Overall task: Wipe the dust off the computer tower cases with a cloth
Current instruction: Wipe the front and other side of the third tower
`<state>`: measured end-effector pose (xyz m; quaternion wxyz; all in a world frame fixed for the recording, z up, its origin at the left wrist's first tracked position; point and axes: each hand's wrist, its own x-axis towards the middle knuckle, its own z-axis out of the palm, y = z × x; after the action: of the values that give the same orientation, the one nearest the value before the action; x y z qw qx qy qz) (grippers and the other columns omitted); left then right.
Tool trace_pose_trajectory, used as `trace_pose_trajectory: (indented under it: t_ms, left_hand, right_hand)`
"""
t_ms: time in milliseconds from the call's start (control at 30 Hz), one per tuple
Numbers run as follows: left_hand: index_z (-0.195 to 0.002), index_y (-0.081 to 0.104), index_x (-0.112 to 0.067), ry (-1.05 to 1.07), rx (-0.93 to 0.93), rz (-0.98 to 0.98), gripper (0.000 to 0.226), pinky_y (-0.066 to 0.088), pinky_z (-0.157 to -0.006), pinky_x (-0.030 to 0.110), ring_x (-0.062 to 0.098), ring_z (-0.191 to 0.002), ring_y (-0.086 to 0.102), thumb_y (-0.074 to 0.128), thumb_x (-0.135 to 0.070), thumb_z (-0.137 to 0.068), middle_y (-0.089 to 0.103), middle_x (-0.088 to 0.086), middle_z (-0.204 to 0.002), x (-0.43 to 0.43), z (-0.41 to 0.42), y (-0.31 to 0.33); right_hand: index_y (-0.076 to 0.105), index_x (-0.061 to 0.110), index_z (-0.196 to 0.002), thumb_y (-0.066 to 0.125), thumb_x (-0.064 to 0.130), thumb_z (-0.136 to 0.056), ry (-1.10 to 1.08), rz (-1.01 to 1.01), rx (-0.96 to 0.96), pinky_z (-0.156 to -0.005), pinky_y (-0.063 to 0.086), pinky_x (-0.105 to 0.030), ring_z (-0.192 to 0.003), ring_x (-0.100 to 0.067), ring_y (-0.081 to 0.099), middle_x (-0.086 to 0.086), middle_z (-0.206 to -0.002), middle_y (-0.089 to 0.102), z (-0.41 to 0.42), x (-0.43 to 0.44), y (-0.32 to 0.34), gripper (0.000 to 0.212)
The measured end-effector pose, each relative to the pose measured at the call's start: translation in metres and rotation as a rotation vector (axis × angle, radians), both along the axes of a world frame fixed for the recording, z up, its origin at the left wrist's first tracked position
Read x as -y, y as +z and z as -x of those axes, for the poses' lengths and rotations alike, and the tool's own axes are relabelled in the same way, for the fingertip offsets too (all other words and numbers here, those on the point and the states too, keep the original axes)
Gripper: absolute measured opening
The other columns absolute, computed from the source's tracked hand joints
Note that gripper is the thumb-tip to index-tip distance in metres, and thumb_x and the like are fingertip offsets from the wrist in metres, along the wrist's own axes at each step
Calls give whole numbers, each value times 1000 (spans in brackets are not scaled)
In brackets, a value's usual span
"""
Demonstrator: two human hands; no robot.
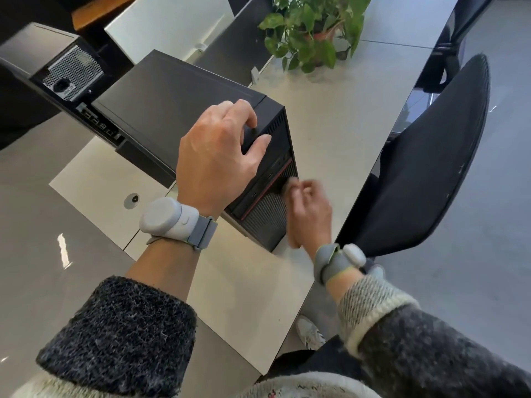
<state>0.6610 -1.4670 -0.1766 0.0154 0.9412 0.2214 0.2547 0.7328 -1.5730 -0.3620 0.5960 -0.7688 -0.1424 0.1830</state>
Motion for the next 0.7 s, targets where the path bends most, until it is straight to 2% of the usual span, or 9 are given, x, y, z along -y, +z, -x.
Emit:
trace_pose_trajectory:
  t_ms: [100,200,267,400,500,600,700]
  left_hand:
    - [-98,60,-17,2,1,0,28,47,-62,35,15,-76,46,67,-44,-96,49,-5,-79,1,-1,0]
    - [-98,60,-17,3,4,0,27,46,-62,34,15,-76,45,67,-43,-96,47,-6,-79,0,-2,0]
    - [-98,60,-17,1,5,-4,27,45,-62,33,14,-76,44,68,-43,-96,46,-7,-79,-1,-1,0]
    - [-97,61,-16,-10,6,-13,27,43,-61,31,14,-75,45,68,-43,-96,46,-7,-79,0,-2,0]
    - [-97,61,-16,-11,10,-11,27,42,-60,31,14,-75,45,68,-42,-96,47,-7,-79,0,0,0]
    - [-97,61,-17,-12,12,-9,26,44,-61,31,15,-75,46,67,-42,-97,48,-7,-79,0,1,0]
    - [-97,61,-17,-16,13,-9,26,46,-61,33,14,-75,46,67,-42,-97,48,-7,-79,1,0,1]
  right_hand:
    - [58,15,-112,54,31,-108,-38,38,-9,-77,44,-33,-89,-22,59,3,-91,61,-39,-13,11,17]
    - [53,23,-102,52,31,-109,-22,14,-26,-71,40,-35,-80,-19,58,9,-81,60,-7,-13,9,10]
    - [51,27,-94,54,33,-109,53,-29,-35,-67,46,-37,-72,-17,58,8,-78,63,41,-5,1,16]
    - [54,24,-91,57,29,-106,286,-51,-86,-59,46,-28,-62,-12,57,3,-77,67,91,17,-11,16]
    - [55,23,-93,58,30,-105,160,12,-105,-64,41,-30,-68,-10,60,8,-77,66,54,14,-19,14]
    - [55,20,-106,56,30,-107,-45,67,-116,-72,33,-27,-84,-21,57,13,-85,58,-8,-3,-16,10]
    - [55,13,-119,50,29,-108,-61,101,-120,-75,33,-28,-92,-25,54,-1,-94,60,-38,-18,-7,19]
